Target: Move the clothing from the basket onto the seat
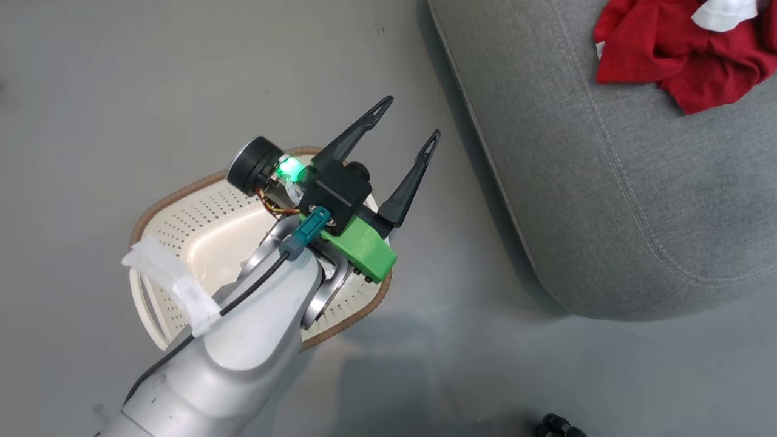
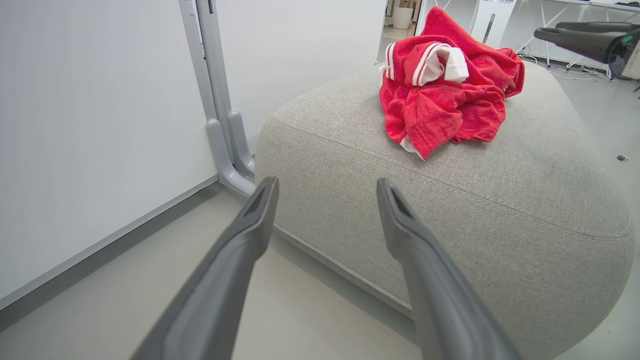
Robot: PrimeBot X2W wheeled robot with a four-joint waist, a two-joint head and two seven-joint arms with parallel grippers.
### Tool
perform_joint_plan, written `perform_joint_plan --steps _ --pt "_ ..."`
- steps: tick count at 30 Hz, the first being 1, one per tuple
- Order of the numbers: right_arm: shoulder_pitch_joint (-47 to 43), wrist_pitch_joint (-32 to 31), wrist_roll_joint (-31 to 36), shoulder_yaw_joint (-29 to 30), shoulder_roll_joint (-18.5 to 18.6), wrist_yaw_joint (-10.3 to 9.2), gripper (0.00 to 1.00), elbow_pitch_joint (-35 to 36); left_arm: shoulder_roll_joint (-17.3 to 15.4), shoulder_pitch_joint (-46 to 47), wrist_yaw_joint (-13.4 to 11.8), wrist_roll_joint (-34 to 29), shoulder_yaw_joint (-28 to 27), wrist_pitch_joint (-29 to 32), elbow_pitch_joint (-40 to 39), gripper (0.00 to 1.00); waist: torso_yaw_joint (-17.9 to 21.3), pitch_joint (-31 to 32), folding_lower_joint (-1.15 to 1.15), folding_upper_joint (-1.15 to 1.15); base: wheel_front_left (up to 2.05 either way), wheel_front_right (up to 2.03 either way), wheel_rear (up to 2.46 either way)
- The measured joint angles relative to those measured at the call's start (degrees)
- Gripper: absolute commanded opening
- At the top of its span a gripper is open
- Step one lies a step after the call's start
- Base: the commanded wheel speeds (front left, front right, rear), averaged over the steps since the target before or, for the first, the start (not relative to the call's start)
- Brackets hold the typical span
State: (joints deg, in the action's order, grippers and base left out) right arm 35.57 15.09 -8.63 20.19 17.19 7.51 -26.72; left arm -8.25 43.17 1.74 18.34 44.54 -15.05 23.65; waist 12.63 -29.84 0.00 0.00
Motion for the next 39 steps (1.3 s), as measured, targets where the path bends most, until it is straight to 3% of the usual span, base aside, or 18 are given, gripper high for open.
perform_joint_plan --steps 14,28,39 --pt "-9.7 0.0 0.1 -11.4 -6.8 0.0 1.0 16.3 -0.5 -12.3 -2.3 0.7 -11.8 -0.1 -5.3 1.0 -4.1 9.1 0.0 0.0 0.0 0.0 0.0" --pt "-14.2 0.0 0.0 -18.2 -10.2 0.0 1.0 19.5 0.0 -22.0 -2.4 -1.2 -26.0 -0.1 -9.0 1.0 -11.4 15.3 0.0 0.0 0.0 0.0 0.0" --pt "-20.6 0.0 1.0 -17.8 -12.3 0.0 1.0 20.4 2.6 -27.8 -0.5 -3.8 -31.6 -0.1 -10.0 1.0 -15.4 19.7 0.0 0.0 0.0 0.0 0.0"
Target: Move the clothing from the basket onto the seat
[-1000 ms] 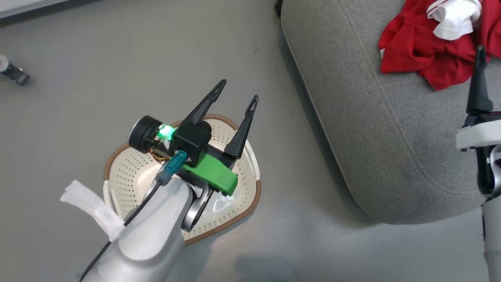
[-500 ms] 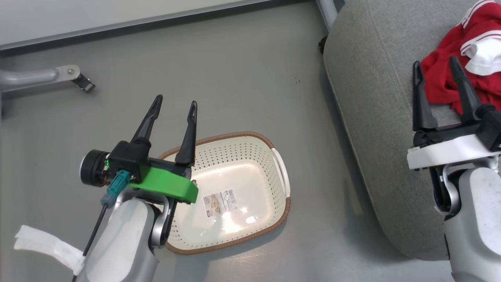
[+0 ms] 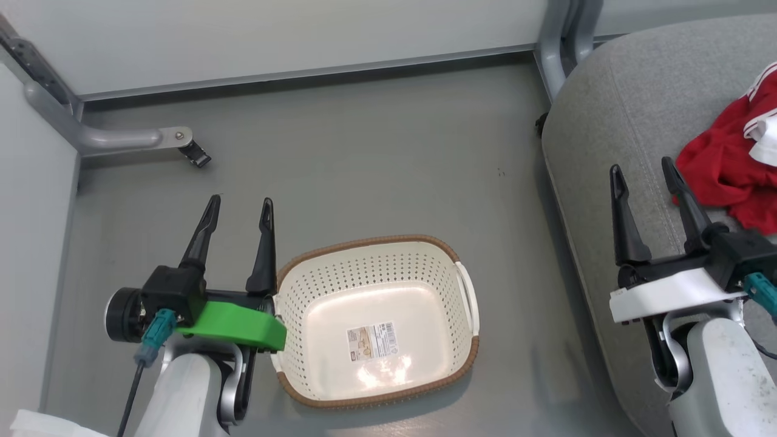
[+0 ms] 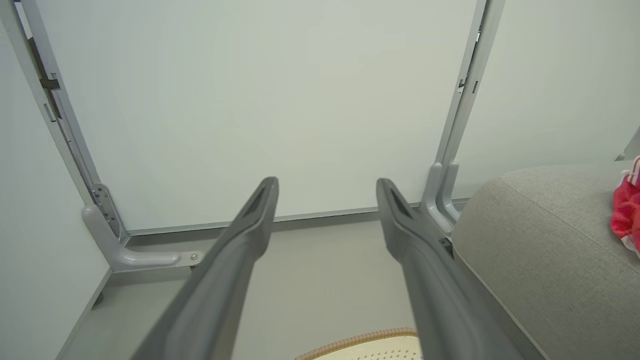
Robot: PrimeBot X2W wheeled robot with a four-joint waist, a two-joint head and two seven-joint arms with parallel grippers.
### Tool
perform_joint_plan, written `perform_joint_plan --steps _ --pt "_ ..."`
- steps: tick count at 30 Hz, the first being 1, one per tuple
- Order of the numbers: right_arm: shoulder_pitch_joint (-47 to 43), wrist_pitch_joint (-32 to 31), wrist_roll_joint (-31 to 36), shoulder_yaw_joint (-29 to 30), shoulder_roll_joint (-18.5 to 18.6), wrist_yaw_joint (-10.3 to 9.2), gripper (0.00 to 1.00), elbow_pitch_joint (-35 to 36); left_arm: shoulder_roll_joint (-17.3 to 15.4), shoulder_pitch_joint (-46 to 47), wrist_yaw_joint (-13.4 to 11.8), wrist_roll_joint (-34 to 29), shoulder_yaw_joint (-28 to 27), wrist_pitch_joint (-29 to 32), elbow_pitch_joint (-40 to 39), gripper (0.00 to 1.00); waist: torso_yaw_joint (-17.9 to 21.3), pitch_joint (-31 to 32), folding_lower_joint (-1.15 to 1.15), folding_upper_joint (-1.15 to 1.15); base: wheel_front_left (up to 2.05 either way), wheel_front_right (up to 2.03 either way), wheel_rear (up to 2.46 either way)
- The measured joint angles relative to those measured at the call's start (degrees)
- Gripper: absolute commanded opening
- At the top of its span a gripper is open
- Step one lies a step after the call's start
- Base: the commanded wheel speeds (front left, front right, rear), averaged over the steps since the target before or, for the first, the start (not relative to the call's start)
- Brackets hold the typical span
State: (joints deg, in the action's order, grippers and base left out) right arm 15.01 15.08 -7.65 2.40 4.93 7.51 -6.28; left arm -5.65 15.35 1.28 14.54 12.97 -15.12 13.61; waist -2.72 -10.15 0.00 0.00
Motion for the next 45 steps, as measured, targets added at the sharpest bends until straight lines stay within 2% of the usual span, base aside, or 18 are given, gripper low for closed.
perform_joint_plan --steps 17,45 --pt "-8.3 0.0 0.4 0.6 -1.7 0.0 1.0 2.9 2.3 -6.0 1.3 -2.2 -6.7 0.0 -2.4 1.0 -1.8 5.0 0.0 0.0 0.0 0.0 0.0" --pt "-12.0 0.0 -1.0 -1.5 -2.1 0.0 1.0 2.3 2.7 -9.0 2.2 -3.3 -7.8 0.0 -1.1 1.0 -3.2 8.1 0.0 0.0 0.0 0.0 0.0"
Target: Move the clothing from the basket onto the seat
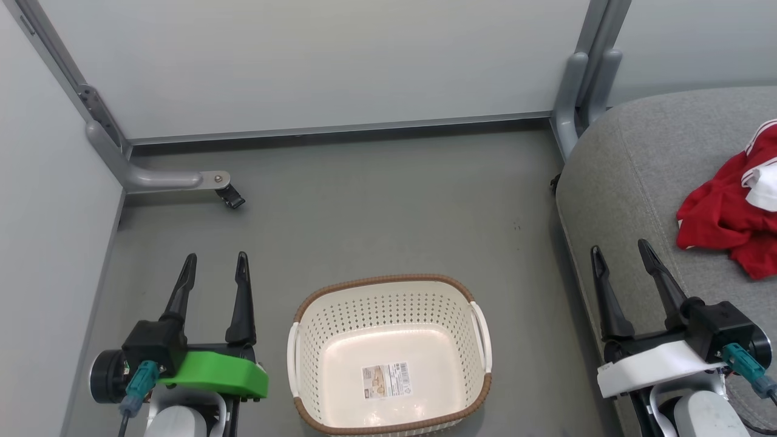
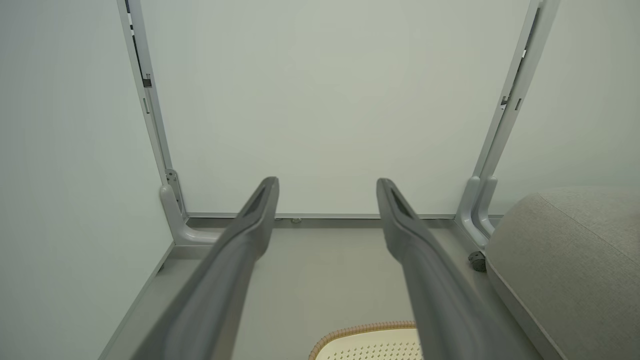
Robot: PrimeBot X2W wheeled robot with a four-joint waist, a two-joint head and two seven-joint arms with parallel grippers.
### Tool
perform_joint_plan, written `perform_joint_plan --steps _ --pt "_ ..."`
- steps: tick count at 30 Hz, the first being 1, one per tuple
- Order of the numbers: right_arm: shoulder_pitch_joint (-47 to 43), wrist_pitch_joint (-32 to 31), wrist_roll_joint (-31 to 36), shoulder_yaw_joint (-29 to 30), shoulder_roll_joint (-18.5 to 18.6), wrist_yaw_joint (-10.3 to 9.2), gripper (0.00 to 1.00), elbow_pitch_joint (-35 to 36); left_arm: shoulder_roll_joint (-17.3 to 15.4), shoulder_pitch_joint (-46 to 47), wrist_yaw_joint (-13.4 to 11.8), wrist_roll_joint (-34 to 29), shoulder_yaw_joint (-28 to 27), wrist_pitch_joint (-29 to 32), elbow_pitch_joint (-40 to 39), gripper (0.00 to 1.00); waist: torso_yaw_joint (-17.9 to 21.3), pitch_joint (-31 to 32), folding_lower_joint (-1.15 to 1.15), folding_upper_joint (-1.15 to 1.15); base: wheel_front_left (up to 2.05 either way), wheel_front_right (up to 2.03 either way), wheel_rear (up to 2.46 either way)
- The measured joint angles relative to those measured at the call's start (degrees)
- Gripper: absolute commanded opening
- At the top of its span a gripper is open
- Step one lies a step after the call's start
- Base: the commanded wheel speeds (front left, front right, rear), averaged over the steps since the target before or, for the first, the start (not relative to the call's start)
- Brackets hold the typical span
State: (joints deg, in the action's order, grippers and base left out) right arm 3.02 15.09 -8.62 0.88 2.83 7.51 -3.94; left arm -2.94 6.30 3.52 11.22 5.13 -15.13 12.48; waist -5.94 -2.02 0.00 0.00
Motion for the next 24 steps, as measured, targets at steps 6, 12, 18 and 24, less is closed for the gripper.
perform_joint_plan --steps 6,12,18,24 --pt "0.0 0.0 0.0 0.2 0.0 0.0 1.0 -0.1 0.0 0.0 -0.3 0.0 0.2 0.0 -0.1 1.0 0.0 -0.2 0.0 0.0 0.0 0.0 0.0" --pt "0.0 0.0 0.0 0.3 0.0 0.0 1.0 -0.1 0.0 0.0 -0.6 -0.2 0.3 0.0 -0.1 1.0 0.1 -0.2 0.0 0.0 0.0 0.0 0.0" --pt "-0.1 0.0 0.0 0.2 -0.1 0.0 0.0 -0.6 0.0 -0.1 -1.0 -0.2 0.4 0.0 0.5 0.0 0.1 -0.3 0.0 0.0 0.0 0.0 0.0" --pt "-1.2 -0.6 -1.6 0.1 -0.6 0.0 0.0 -3.2 0.1 -1.2 -1.0 1.4 0.4 0.6 3.0 0.0 0.2 -0.3 0.0 0.0 0.0 0.0 0.0"
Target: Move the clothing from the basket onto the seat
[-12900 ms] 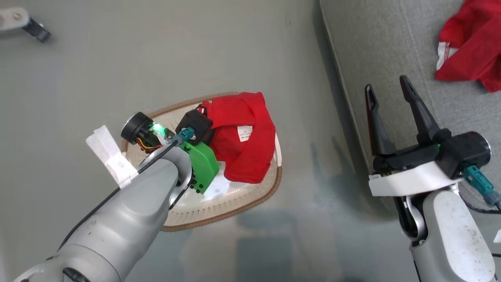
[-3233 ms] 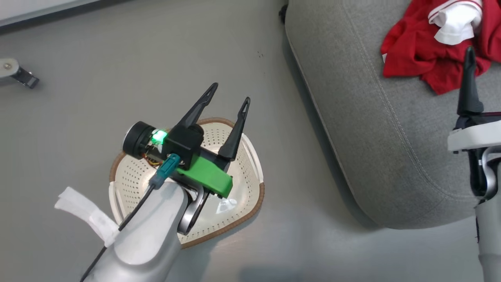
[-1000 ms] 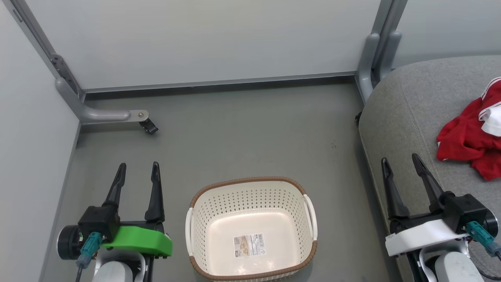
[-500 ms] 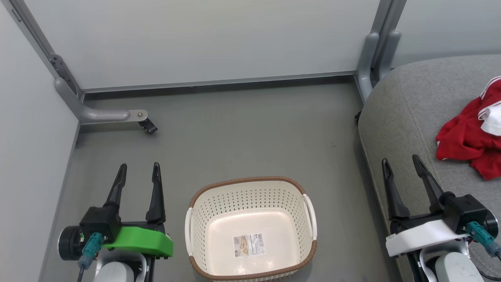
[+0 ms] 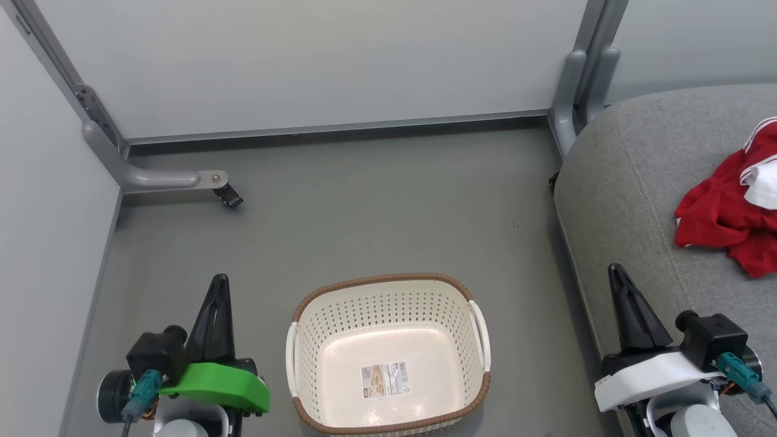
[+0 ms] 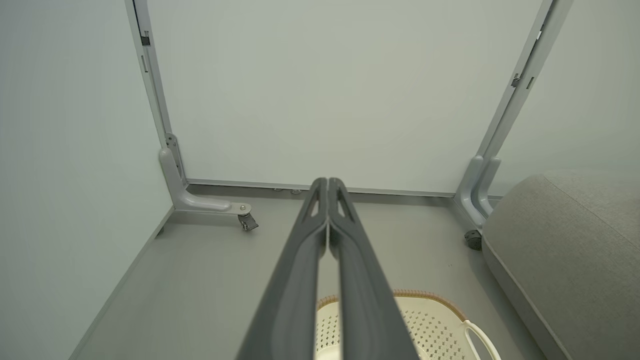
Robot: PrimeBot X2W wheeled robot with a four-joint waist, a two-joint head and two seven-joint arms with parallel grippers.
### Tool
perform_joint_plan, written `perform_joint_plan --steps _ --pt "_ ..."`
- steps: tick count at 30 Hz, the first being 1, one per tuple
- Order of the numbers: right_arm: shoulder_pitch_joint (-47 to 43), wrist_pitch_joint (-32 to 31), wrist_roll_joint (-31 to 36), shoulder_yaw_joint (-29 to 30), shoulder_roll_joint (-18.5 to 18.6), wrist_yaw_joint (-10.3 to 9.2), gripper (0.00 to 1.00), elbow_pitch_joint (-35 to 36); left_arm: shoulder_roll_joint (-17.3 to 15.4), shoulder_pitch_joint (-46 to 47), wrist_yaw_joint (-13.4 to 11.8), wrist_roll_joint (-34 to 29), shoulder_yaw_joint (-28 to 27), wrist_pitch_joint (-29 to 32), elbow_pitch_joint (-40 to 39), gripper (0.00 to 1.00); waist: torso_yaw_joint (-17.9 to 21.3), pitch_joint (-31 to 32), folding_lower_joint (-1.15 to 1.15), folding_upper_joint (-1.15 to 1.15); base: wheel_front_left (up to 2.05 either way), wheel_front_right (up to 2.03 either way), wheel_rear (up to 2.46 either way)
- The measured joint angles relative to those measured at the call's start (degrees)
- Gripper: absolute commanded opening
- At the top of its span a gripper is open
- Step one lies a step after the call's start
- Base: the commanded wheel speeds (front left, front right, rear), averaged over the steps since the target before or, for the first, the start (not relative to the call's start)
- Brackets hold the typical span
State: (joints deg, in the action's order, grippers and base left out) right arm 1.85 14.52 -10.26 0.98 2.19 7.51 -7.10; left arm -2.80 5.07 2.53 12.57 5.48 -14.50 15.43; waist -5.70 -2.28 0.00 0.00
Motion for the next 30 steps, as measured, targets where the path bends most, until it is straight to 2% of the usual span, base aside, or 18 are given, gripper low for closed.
perform_joint_plan --steps 11,30 --pt "0.1 -3.4 -13.2 0.8 0.0 0.0 0.0 -1.1 0.1 0.0 0.6 12.9 -1.9 3.4 -0.1 0.0 0.6 0.2 0.0 0.0 0.0 0.0 0.0" --pt "1.1 -7.8 -30.5 2.0 0.1 0.0 0.0 -2.5 0.1 0.0 1.7 29.8 -4.4 7.9 -0.3 0.0 1.4 0.5 0.0 0.0 0.0 0.0 0.0"
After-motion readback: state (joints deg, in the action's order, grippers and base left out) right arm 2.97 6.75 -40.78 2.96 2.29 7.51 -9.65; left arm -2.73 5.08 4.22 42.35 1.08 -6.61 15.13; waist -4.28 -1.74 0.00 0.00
